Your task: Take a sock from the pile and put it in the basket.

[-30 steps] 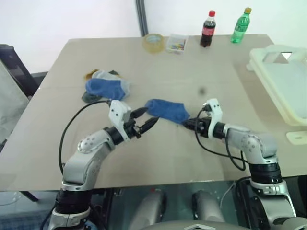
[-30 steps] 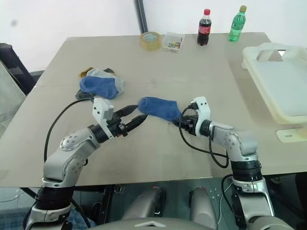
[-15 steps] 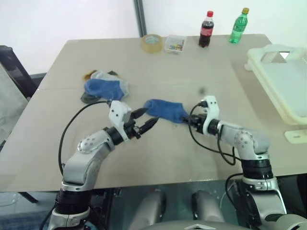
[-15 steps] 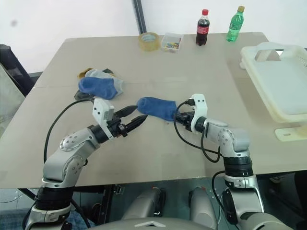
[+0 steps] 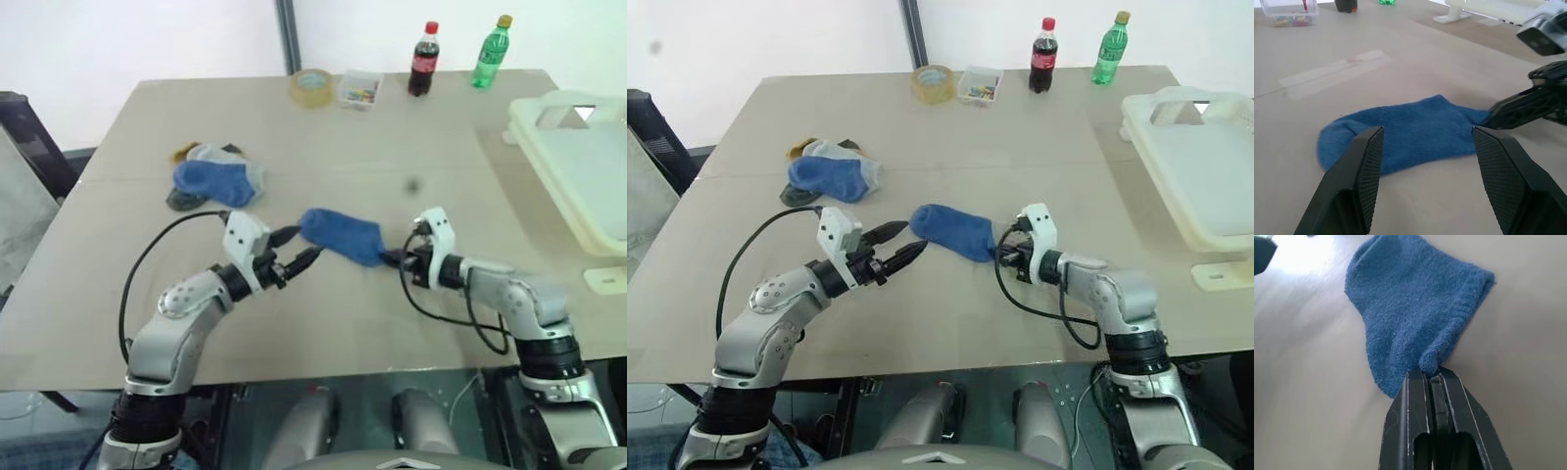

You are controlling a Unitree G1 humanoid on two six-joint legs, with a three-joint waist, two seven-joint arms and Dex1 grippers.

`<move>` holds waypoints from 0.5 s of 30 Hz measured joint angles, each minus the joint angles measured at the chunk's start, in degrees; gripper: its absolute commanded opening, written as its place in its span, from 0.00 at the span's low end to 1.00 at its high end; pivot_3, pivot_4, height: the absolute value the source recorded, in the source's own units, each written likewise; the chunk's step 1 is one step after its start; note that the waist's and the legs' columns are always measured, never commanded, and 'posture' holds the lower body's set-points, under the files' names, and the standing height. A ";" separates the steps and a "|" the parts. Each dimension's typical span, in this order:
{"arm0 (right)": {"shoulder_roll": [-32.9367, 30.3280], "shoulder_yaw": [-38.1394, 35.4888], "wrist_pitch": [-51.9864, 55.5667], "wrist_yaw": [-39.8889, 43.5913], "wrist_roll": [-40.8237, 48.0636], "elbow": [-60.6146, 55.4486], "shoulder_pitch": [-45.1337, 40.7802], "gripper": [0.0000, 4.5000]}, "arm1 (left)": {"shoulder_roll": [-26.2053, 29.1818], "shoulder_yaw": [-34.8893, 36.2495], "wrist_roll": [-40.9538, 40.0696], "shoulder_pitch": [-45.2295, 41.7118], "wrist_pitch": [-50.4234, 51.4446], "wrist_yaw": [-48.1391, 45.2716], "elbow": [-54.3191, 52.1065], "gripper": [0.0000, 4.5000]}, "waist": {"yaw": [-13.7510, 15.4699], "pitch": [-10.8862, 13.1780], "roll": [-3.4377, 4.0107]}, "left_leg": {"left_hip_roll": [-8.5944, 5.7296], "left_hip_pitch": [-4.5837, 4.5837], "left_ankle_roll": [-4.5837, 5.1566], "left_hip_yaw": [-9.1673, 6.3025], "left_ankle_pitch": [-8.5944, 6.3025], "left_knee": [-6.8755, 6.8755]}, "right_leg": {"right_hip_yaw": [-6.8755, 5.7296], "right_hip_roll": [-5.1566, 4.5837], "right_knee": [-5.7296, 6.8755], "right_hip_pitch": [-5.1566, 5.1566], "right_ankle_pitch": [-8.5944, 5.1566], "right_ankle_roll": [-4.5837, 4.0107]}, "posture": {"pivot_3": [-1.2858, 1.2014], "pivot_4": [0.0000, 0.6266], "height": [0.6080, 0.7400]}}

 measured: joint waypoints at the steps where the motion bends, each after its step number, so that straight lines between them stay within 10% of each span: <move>1: -2.11 0.16 -0.02 1.66 0.37 -0.87 0.73 0.01 | 0.28 -0.22 0.15 0.13 -0.04 -0.33 0.05 0.69 | 0.04 0.00 0.00 | 0.00 -0.01 0.00 0.00 0.00 0.00 | -0.01 0.00 -0.01 0.00 0.00 0.00 | 0.52 0.24 1.00; 15: -18.53 1.60 -8.21 14.84 -3.04 1.65 4.15 0.01 | 1.55 -1.42 0.77 1.22 -0.29 -2.81 0.28 0.69 | 0.07 0.01 -0.02 | 0.05 -0.01 0.01 0.01 0.00 -0.01 | -0.04 -0.01 -0.07 0.08 0.00 0.01 | 0.52 0.24 1.00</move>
